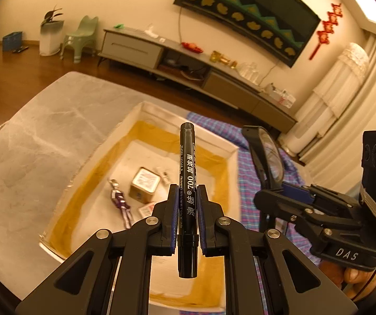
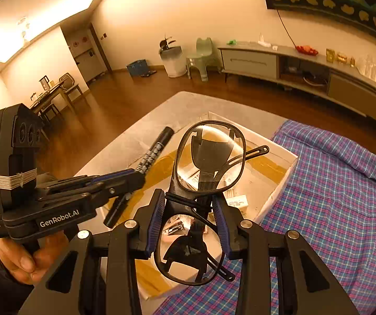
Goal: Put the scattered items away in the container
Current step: 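Carry the marker with the left tool while the right tool carries the glasses over the box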
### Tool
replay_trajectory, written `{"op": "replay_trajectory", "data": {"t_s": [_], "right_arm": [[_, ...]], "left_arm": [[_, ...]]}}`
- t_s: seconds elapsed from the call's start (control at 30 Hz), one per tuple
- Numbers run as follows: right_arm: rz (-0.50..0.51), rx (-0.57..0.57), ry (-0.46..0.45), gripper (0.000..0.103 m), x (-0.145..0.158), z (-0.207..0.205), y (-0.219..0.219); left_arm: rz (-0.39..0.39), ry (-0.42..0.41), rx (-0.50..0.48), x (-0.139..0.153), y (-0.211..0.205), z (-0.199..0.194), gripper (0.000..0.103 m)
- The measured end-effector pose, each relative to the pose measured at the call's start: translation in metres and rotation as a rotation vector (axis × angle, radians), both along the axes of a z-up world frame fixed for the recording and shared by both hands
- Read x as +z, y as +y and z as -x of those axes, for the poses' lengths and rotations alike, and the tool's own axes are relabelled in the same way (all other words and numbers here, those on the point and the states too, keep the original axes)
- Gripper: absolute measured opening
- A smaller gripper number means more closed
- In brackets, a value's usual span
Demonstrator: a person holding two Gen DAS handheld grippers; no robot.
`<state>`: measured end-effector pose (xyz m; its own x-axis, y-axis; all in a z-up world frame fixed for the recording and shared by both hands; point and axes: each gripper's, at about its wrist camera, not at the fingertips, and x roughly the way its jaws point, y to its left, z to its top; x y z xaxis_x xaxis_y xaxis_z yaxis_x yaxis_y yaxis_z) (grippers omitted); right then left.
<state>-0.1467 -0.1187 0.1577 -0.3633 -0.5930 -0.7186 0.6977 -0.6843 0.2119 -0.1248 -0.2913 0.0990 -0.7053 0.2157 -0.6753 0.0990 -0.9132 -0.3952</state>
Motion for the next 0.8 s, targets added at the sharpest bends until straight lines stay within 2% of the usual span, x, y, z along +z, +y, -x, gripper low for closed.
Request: {"op": "replay_trajectory", "data": {"t_s": [0.3, 0.47, 0.8], "right_arm": [[-0.092, 0.025, -0.043, 0.039, -0.027, 0.037, -0.035], [-0.165, 0.042, -0.032, 0.039, -0.038, 0.055, -0.056], [-0.257, 0.024, -0.083, 0.039, -0.067, 0.093, -0.075]], "left_arm": [[0.030, -0.100, 0.025, -0.039, -0.029, 0.017, 0.013], [-0.017, -0.146, 0.035, -0.054, -0.034, 0.027, 0.013], [-0.084, -0.195, 0.064, -0.053, -0.034, 0.086, 0.013]]}}
